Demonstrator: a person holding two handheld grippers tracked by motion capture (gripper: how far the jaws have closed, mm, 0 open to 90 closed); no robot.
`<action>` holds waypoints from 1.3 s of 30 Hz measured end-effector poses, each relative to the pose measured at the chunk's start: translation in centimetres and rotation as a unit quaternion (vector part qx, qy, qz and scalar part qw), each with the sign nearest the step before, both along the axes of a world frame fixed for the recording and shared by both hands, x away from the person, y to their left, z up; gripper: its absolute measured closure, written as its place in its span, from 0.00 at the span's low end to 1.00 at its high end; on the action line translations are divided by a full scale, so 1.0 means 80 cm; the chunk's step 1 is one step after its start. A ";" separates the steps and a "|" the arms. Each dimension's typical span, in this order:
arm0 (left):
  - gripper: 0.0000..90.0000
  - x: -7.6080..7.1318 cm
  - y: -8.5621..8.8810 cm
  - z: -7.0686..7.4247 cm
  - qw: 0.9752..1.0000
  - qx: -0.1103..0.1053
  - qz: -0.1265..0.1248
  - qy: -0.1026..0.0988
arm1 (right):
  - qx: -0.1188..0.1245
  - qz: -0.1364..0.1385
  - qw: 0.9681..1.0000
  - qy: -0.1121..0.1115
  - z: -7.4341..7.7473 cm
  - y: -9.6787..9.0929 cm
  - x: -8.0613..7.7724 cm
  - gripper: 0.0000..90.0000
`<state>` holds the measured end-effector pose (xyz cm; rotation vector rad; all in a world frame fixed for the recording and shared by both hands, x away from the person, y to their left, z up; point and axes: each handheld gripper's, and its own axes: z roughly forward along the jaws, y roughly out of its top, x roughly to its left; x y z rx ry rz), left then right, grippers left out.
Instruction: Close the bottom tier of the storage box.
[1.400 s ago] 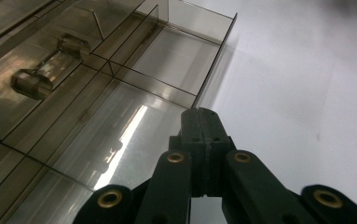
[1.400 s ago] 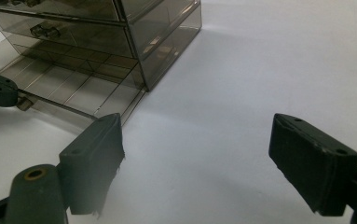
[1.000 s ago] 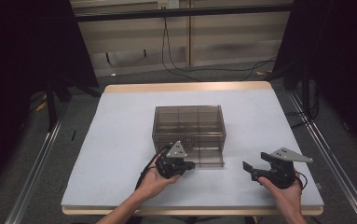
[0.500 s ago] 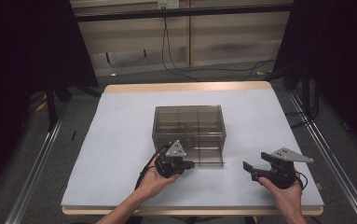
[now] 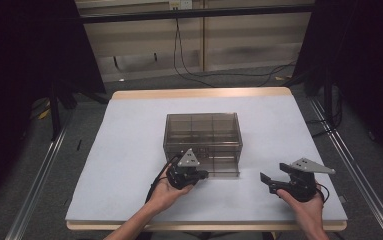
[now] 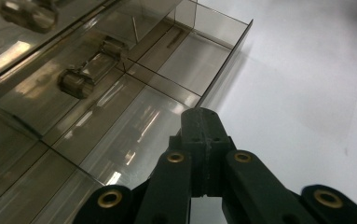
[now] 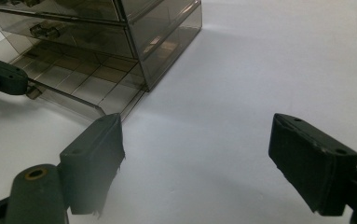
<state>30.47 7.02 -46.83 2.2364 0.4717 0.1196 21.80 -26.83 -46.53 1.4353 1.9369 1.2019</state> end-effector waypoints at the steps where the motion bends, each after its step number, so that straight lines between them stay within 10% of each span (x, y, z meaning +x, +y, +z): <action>1: 1.00 0.001 0.000 0.000 1.000 -0.003 0.005 0.005 | 0.000 0.000 1.000 0.000 0.000 0.000 0.000 0.20; 39: 1.00 0.011 -0.002 -0.004 0.999 -0.022 0.032 0.002 | 0.005 0.002 1.000 0.002 0.000 0.000 0.001 0.20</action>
